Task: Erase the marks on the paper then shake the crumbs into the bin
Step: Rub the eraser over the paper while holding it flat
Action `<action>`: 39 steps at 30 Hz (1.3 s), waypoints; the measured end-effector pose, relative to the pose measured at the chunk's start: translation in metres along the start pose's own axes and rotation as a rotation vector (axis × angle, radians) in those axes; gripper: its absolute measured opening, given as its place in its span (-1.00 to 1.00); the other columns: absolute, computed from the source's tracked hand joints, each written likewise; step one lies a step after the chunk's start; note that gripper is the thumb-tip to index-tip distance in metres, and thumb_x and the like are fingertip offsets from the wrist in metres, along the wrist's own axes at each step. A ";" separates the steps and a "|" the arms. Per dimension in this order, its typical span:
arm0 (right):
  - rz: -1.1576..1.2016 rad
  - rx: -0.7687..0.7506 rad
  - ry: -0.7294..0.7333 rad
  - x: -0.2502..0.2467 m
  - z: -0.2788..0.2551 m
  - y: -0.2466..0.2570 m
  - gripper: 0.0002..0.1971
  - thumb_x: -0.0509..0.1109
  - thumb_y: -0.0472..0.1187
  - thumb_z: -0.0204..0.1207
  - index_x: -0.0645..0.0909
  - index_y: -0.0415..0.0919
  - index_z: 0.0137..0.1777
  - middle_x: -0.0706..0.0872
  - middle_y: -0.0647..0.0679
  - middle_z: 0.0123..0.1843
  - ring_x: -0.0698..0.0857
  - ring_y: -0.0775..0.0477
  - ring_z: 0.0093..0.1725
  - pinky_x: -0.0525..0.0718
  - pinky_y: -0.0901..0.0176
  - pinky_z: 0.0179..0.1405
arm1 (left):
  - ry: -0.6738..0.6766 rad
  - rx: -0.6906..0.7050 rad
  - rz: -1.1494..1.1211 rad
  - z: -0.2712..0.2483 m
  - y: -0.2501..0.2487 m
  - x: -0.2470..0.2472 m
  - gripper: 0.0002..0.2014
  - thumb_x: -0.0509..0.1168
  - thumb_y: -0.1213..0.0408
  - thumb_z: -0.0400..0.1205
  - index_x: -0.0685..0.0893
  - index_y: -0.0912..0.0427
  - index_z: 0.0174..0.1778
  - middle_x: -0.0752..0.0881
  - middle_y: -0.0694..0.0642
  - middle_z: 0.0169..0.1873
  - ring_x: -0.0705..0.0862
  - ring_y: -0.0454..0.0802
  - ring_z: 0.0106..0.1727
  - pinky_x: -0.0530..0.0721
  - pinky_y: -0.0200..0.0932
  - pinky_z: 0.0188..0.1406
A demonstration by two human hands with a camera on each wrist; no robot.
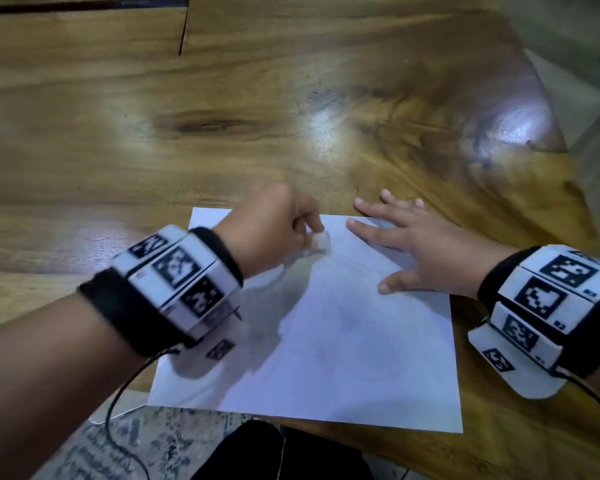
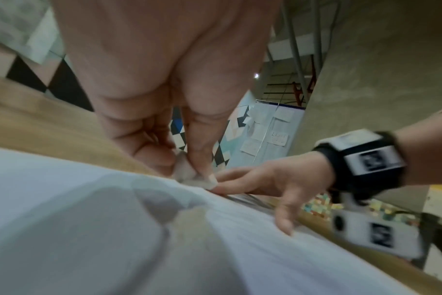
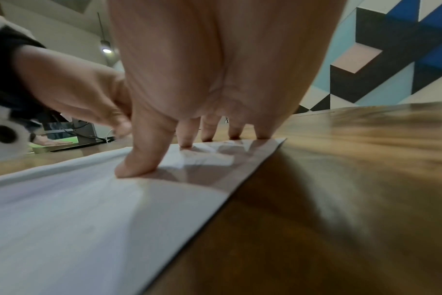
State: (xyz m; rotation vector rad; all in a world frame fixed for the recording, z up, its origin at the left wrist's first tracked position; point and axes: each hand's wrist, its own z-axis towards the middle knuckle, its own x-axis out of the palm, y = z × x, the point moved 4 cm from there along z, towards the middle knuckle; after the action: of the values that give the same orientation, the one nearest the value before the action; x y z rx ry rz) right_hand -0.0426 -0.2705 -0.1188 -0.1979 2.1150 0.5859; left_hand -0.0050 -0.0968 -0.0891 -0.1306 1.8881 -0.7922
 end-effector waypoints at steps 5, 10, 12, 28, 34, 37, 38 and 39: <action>0.026 -0.002 -0.016 0.000 0.000 0.000 -0.08 0.43 0.10 0.40 -0.25 0.26 0.49 -0.31 0.42 0.45 -0.37 0.08 0.61 -0.40 0.16 0.46 | -0.036 -0.017 0.018 0.028 -0.011 0.010 -0.90 0.39 0.37 0.44 0.71 0.20 -0.14 0.58 0.01 -0.42 0.50 -0.03 -0.38 0.28 -0.27 -0.51; 0.009 -0.001 -0.011 0.001 0.001 -0.001 -0.10 0.41 0.11 0.41 -0.17 0.26 0.56 -0.31 0.33 0.59 -0.41 0.06 0.60 -0.41 0.12 0.47 | 0.118 0.071 0.055 0.005 -0.003 0.014 -0.92 0.43 0.28 0.44 0.65 0.12 -0.33 0.57 0.03 -0.41 0.48 -0.05 -0.38 0.34 -0.48 -0.48; 0.003 0.003 -0.013 0.002 0.001 -0.002 -0.10 0.41 0.12 0.41 -0.15 0.26 0.57 -0.28 0.26 0.64 -0.44 0.12 0.56 -0.42 0.13 0.45 | 0.261 0.066 0.096 -0.002 0.000 0.016 -0.88 0.44 0.29 0.42 0.64 0.03 -0.37 0.58 0.00 -0.42 0.48 -0.08 -0.39 0.33 -0.52 -0.48; -0.002 0.033 -0.047 0.000 0.001 -0.002 -0.08 0.43 0.16 0.35 -0.27 0.33 0.41 -0.33 0.40 0.52 -0.40 0.00 0.61 -0.40 0.16 0.43 | -0.006 0.046 0.069 0.025 -0.017 0.012 -0.94 0.40 0.30 0.45 0.69 0.19 -0.22 0.58 0.05 -0.41 0.53 0.04 -0.33 0.34 -0.27 -0.34; 0.013 0.030 -0.051 -0.001 0.001 -0.002 -0.10 0.44 0.14 0.36 -0.23 0.35 0.42 -0.28 0.35 0.59 -0.40 0.01 0.61 -0.41 0.16 0.43 | 0.261 0.146 0.169 0.000 -0.013 0.021 -0.92 0.42 0.23 0.43 0.72 0.15 -0.23 0.64 0.04 -0.39 0.52 -0.01 -0.33 0.37 -0.39 -0.44; 0.018 0.028 -0.058 -0.001 0.001 -0.002 -0.08 0.45 0.14 0.35 -0.23 0.33 0.44 -0.30 0.40 0.51 -0.39 0.01 0.62 -0.41 0.15 0.43 | 0.069 0.073 0.135 0.017 -0.016 0.011 -0.92 0.39 0.32 0.44 0.73 0.17 -0.18 0.64 0.07 -0.36 0.57 0.04 -0.28 0.37 -0.24 -0.33; 0.020 0.030 -0.060 -0.001 0.001 -0.002 -0.07 0.46 0.14 0.34 -0.23 0.31 0.44 -0.30 0.40 0.52 -0.39 0.01 0.62 -0.41 0.15 0.43 | -0.002 0.042 0.121 0.023 -0.017 0.009 -0.92 0.38 0.33 0.44 0.71 0.20 -0.17 0.62 0.09 -0.35 0.57 0.06 -0.26 0.36 -0.25 -0.30; 0.020 0.032 -0.061 -0.001 0.001 -0.002 -0.07 0.46 0.13 0.34 -0.24 0.30 0.44 -0.29 0.38 0.55 -0.39 0.01 0.62 -0.41 0.16 0.44 | -0.046 0.023 0.114 0.026 -0.018 0.009 -0.92 0.37 0.33 0.45 0.70 0.21 -0.17 0.61 0.10 -0.34 0.56 0.07 -0.25 0.35 -0.25 -0.29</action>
State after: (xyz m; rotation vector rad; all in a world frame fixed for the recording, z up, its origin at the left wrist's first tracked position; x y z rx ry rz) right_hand -0.0408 -0.2717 -0.1195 -0.1392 2.0679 0.5633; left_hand 0.0087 -0.1267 -0.0926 -0.0262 1.8256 -0.7266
